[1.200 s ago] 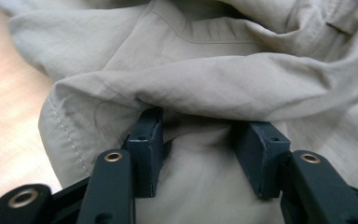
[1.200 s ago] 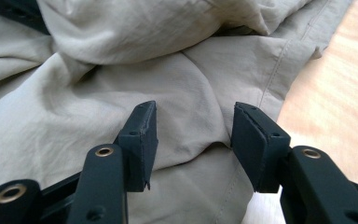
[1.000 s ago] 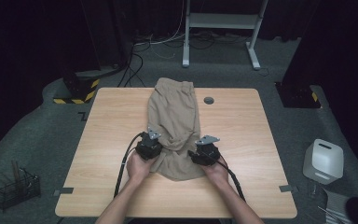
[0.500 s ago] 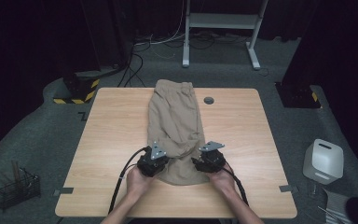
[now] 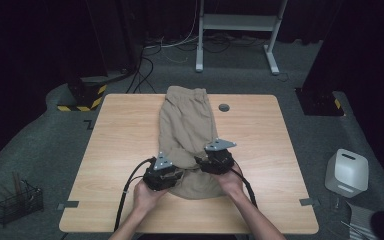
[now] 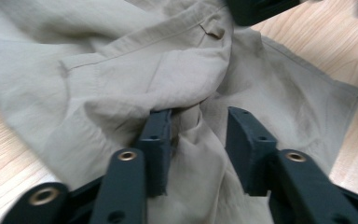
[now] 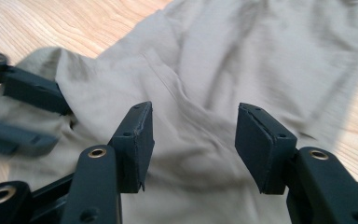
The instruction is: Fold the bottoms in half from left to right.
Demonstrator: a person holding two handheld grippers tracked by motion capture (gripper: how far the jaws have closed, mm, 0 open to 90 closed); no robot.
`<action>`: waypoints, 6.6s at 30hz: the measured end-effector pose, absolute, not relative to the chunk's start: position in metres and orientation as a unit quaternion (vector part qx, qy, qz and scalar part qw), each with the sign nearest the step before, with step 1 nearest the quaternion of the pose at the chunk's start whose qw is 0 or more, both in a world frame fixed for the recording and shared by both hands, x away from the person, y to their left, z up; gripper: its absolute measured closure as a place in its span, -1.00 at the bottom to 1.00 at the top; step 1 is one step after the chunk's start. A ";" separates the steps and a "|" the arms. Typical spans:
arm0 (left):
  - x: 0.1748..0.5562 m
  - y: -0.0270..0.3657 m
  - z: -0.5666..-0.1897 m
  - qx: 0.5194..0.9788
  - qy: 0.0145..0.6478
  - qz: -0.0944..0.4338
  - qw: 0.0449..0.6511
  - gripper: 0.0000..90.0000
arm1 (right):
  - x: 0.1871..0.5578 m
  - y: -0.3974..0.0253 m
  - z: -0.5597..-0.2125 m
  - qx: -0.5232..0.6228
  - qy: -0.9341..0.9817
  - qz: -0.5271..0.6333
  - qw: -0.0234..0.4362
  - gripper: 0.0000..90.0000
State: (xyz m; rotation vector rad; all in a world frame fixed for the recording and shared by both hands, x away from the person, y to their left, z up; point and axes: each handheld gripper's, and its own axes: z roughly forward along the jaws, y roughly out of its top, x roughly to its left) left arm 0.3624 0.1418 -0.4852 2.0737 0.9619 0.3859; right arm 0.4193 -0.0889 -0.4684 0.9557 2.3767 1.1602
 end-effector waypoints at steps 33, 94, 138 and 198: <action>0.386 0.208 -0.493 0.749 0.509 0.155 0.395 0.04 | 0.432 -0.083 -0.473 0.322 0.844 0.402 0.151 0.41; 0.400 0.169 -0.515 0.789 0.489 0.173 0.329 0.12 | 0.393 -0.137 -0.487 0.294 0.854 0.405 0.140 0.98; 0.371 0.194 -0.506 0.778 0.490 0.155 0.361 0.42 | 0.350 -0.189 -0.485 0.307 0.829 0.451 0.120 0.41; 0.375 0.192 -0.499 0.770 0.492 0.173 0.368 0.24 | 0.411 -0.168 -0.492 0.404 0.814 0.399 0.123 0.51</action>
